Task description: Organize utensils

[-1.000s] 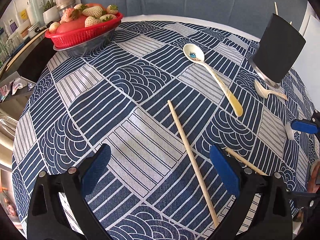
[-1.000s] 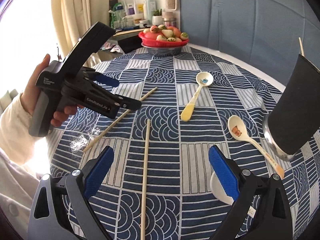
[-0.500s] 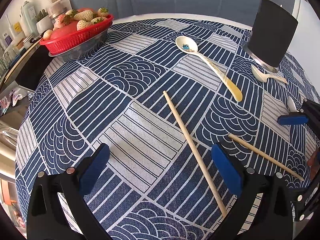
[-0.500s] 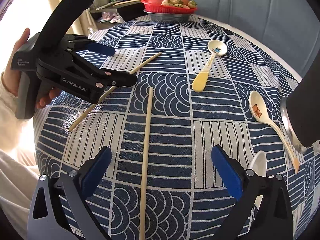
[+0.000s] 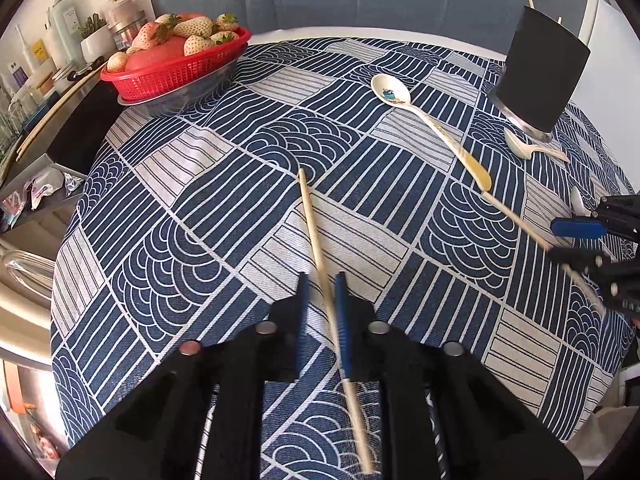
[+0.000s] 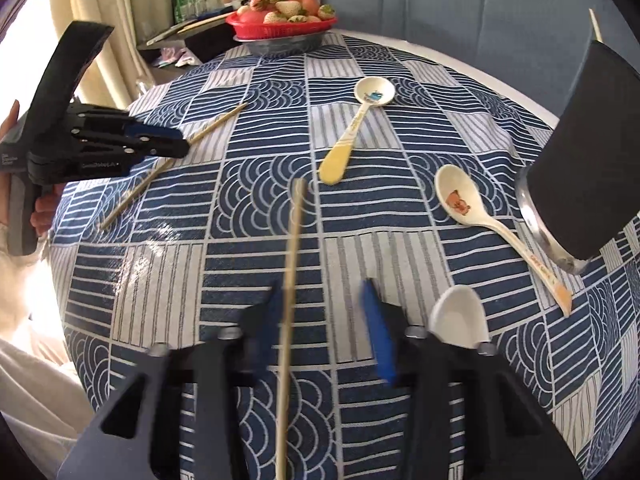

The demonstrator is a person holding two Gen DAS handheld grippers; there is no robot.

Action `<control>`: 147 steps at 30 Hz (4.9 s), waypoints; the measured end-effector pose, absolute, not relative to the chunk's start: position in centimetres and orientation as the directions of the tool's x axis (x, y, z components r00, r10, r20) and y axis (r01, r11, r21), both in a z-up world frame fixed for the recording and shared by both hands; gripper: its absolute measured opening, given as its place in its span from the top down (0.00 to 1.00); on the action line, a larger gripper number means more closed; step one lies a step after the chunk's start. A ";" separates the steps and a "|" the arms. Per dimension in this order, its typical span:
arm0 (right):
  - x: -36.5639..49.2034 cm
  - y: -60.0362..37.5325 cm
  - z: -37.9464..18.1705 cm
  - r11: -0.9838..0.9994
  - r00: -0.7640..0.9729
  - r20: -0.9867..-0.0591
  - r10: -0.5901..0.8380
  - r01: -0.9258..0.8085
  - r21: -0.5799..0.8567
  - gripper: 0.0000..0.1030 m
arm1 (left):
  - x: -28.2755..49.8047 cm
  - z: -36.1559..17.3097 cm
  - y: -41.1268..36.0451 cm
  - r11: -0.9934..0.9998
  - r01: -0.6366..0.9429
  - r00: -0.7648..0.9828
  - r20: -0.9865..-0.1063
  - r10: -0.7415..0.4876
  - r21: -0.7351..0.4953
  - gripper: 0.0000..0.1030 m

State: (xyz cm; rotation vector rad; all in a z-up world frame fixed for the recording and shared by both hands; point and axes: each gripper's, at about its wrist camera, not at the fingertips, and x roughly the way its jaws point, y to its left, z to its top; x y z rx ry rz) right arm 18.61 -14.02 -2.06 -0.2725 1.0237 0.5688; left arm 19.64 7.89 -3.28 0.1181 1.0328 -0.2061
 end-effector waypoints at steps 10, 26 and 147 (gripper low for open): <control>19.0 -16.5 -1.1 0.829 0.399 -0.805 0.439 -0.524 0.193 0.95 | 20.2 -3.4 10.3 0.985 0.165 0.497 -0.858 -0.130 -0.054 0.95; 21.1 -20.6 3.6 0.866 0.532 -0.716 0.452 -0.454 0.209 0.95 | 21.4 -1.5 10.6 0.993 0.121 0.535 -0.842 -0.068 -0.003 0.95; 23.0 -32.4 16.5 0.960 0.893 -0.356 0.274 -0.231 0.159 0.14 | 29.4 10.8 -5.8 0.879 0.460 0.828 -0.296 -0.476 -0.125 0.06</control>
